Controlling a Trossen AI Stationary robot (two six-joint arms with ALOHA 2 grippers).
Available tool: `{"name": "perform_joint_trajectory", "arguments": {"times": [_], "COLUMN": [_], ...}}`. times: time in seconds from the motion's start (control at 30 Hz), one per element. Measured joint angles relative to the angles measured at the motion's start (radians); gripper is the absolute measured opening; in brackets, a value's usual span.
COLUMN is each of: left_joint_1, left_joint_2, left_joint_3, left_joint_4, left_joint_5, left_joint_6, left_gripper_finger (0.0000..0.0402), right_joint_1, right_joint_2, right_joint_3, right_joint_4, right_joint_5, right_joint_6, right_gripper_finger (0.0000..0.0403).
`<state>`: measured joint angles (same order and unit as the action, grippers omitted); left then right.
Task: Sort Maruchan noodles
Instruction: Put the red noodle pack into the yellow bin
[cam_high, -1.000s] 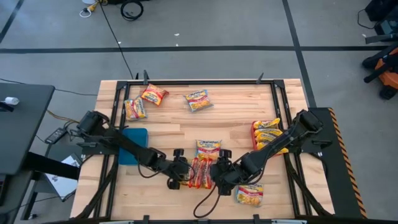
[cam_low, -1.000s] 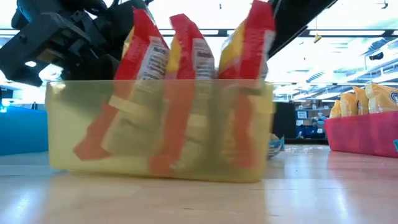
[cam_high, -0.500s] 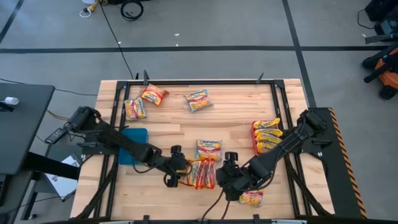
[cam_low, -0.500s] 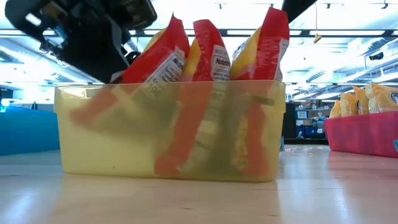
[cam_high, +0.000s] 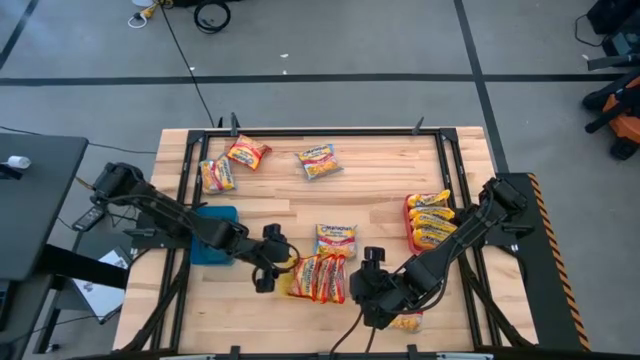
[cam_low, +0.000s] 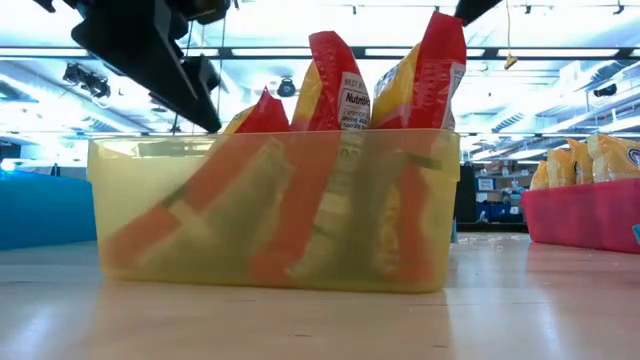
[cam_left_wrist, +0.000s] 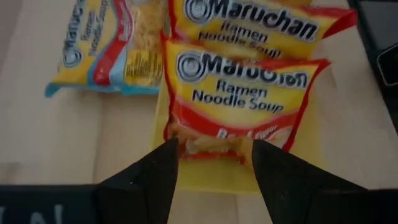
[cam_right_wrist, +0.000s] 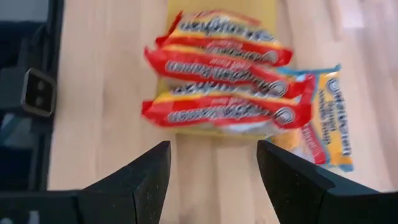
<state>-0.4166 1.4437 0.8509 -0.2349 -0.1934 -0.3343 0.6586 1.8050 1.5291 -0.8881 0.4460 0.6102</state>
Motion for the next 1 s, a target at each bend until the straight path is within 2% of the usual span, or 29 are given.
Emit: {"name": "perform_joint_trajectory", "arguments": {"times": [0.17, 0.37, 0.6, 0.83, 1.0], "left_joint_1": [-0.018, -0.057, -0.033, -0.007, -0.001], "left_joint_2": [0.046, 0.110, 0.151, 0.253, 0.283], "left_joint_3": [-0.001, 0.002, 0.002, 0.006, 0.007], "left_joint_4": [0.013, 0.153, 0.143, 0.178, 0.183], "left_joint_5": [-0.008, -0.038, -0.076, -0.025, -0.003], "left_joint_6": [-0.022, -0.032, -0.063, -0.069, -0.056], "left_gripper_finger": [0.0208, 0.0208, 0.0208, 0.0208, 0.0207], "right_joint_1": [-0.005, -0.008, -0.021, -0.066, -0.091], "right_joint_2": [-0.001, 0.008, 0.009, 0.009, 0.009], "right_joint_3": [-0.010, -0.097, -0.247, -0.433, -0.488], "right_joint_4": [0.014, 0.036, 0.258, 0.482, 0.639], "right_joint_5": [0.038, -0.048, -0.055, -0.099, -0.098], "right_joint_6": [0.000, 0.058, 0.078, 0.066, -0.020], "right_gripper_finger": [0.0244, 0.0244, 0.0244, 0.0244, 0.0244]}}
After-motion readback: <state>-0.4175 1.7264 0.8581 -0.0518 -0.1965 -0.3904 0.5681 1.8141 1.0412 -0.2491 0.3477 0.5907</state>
